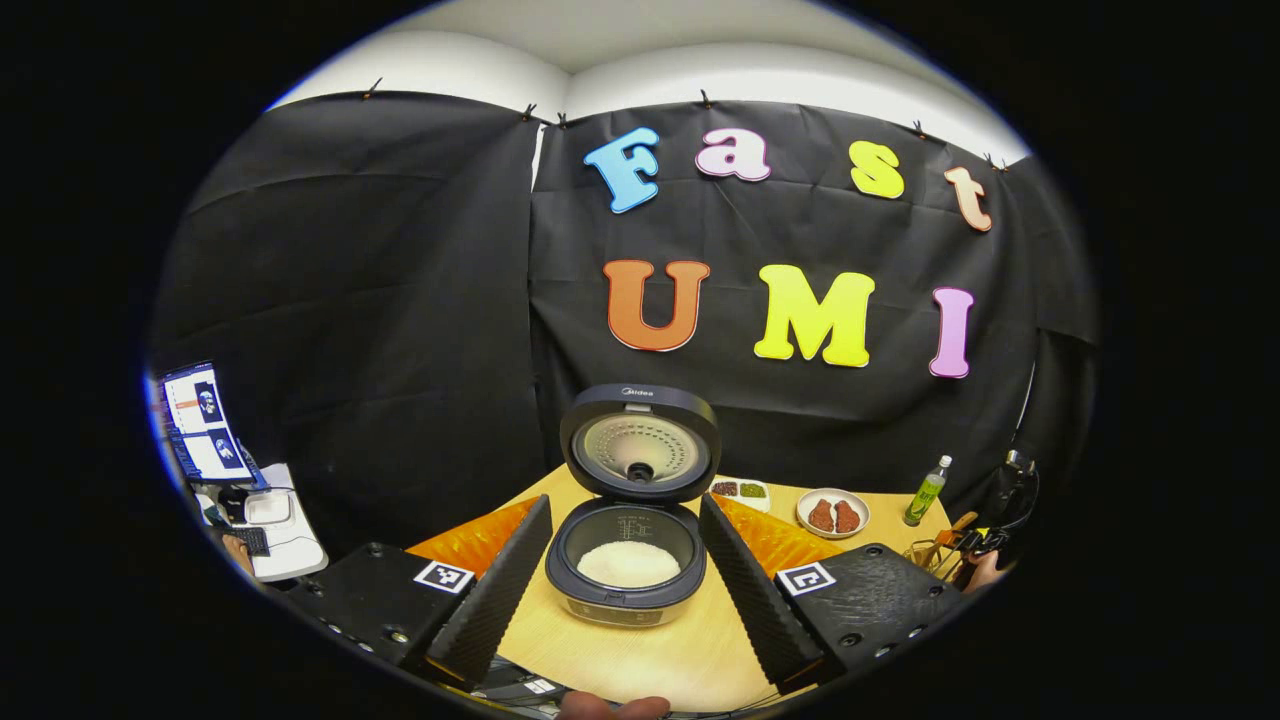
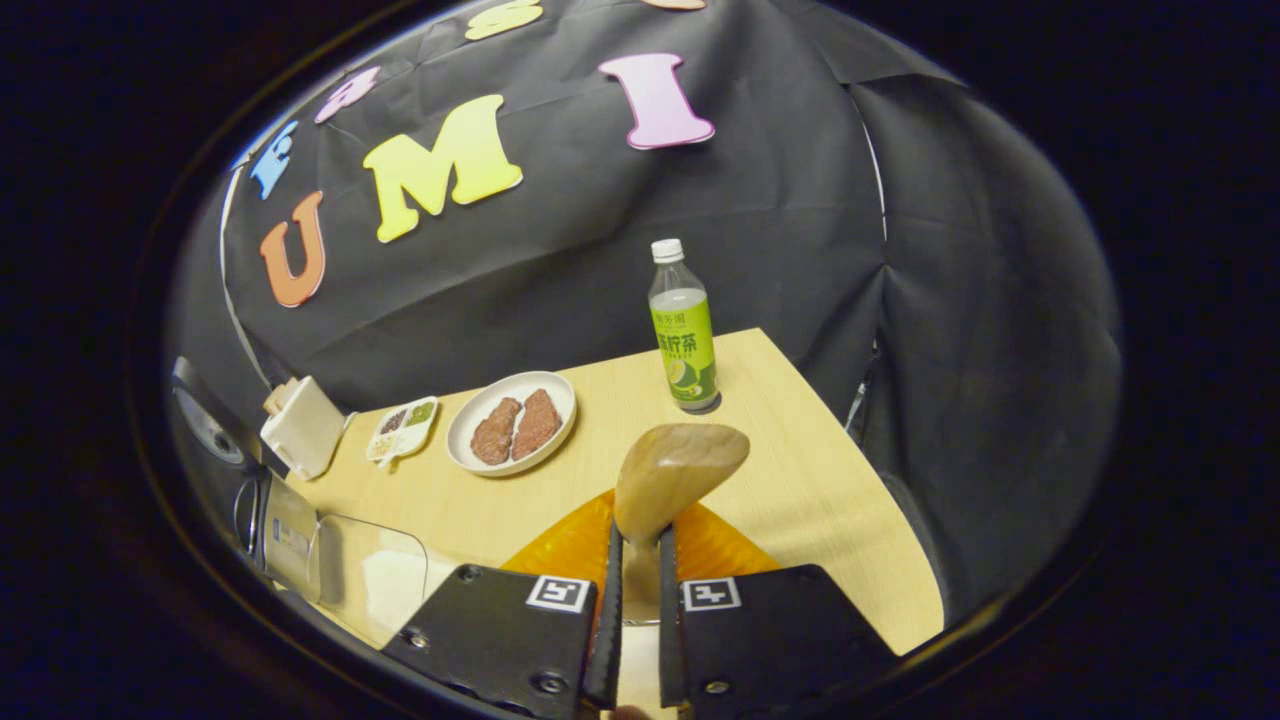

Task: Close the left gripper, press the button to open the rice cooker; take a wooden spoon from the chopstick holder with the right hand, scoop a spoonful of rice and pour it into the rice cooker, then put the wooden spoon back into the chopstick holder.

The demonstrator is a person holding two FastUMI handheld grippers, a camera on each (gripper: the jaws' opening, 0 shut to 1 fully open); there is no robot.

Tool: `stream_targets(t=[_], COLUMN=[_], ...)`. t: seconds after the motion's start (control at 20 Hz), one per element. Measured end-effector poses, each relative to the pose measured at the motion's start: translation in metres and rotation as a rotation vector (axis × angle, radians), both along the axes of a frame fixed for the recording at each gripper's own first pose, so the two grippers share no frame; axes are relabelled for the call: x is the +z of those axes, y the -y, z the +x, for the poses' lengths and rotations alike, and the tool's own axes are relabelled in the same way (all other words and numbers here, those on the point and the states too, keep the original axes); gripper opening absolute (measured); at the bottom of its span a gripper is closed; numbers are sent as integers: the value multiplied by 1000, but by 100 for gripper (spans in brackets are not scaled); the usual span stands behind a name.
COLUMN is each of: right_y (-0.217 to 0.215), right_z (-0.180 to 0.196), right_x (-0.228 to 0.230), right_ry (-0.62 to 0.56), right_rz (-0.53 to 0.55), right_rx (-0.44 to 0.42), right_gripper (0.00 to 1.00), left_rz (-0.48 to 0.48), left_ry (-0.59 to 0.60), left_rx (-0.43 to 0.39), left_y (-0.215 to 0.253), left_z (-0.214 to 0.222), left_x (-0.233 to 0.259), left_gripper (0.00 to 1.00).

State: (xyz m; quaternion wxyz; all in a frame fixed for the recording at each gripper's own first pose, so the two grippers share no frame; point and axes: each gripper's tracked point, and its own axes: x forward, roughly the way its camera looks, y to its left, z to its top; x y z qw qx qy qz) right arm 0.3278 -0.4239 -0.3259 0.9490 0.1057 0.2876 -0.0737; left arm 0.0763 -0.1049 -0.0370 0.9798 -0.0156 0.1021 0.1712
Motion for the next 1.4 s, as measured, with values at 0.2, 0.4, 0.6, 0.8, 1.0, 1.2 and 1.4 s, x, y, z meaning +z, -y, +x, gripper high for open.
stream_targets(t=[0.2, 0.4, 0.6, 0.8, 1.0, 1.2, 1.4], right_y=[15, 25, 18, -12, -49, -95, -129], right_z=[-6, -12, -26, -44, -69, -98, -132], right_x=[28, 69, 118, 164, 207, 211, 197], right_ry=[59, 122, 202, 280, 372, 380, 358], right_rz=[-93, -153, -209, -224, -213, -167, -130], right_rx=[-23, -44, -35, 5, 47, 120, 136], right_gripper=[61, 79, 92, 99, 100, 100, 100], left_rz=[-4, 41, 54, 77, -1, -46, -88], left_ry=[26, 57, 111, 136, 100, -41, -86], left_rx=[-25, -72, -101, -92, -111, -146, -162], left_y=[0, -4, -11, -29, -47, -65, -76], left_z=[9, 25, 45, 76, 118, 172, 217], left_x=[7, 20, 45, 67, 74, 45, 42], left_gripper=[95, 95, 95, 95, 94, 95, 95])
